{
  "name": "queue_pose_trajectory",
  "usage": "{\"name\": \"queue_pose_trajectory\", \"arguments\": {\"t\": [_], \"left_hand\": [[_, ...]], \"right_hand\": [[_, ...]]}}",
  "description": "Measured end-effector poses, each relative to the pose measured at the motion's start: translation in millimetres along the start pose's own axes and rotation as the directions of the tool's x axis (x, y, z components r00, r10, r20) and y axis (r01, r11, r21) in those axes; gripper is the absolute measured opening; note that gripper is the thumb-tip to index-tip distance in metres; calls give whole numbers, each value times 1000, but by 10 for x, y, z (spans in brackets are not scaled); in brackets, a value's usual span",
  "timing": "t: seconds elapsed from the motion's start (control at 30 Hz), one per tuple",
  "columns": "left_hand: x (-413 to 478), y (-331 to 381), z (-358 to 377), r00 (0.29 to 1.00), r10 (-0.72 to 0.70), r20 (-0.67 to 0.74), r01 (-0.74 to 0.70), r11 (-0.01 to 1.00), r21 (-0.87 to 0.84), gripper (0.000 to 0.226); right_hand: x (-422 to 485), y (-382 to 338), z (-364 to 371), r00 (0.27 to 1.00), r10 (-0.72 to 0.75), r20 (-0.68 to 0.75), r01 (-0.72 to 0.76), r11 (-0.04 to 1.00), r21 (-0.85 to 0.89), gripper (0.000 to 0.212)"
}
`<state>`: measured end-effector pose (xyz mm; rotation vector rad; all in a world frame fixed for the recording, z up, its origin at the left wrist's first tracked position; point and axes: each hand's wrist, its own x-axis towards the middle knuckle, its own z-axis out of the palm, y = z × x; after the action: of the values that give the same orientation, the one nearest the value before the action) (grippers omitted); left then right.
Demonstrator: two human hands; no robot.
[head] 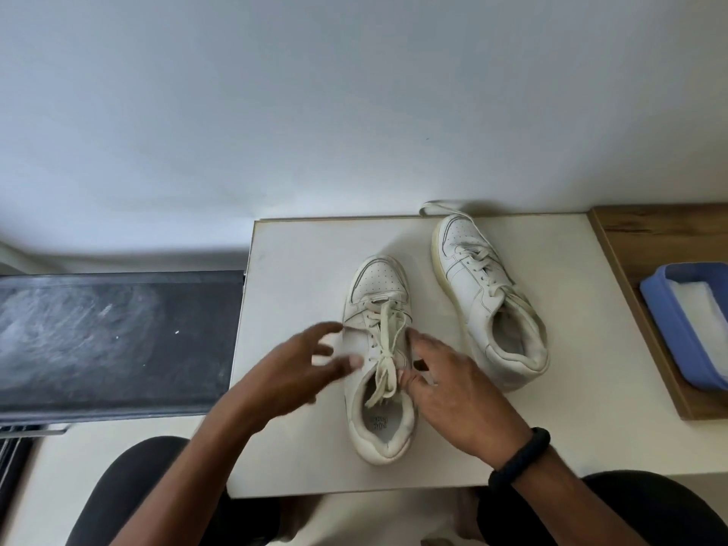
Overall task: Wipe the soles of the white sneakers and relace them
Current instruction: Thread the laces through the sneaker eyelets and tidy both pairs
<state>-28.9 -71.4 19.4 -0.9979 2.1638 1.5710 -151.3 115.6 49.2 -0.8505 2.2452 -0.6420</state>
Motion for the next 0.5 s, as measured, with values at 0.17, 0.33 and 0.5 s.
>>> {"name": "queue_pose_trajectory", "arguments": {"t": [0.17,0.33,0.5], "left_hand": [[-23,-70,126,966,40,257,-59,996,65,131],[-30,-28,83,984,94,150,-123,973,195,110],[-12,-154,-189,987,138,81,-149,977,152,118]], "right_hand": [[-17,-51,132,996,71,56,-74,996,48,68],[116,-162,188,1000,26,-2,-26,999,27,64],[284,-316,306,998,-60,-7,60,998,26,62]]}}
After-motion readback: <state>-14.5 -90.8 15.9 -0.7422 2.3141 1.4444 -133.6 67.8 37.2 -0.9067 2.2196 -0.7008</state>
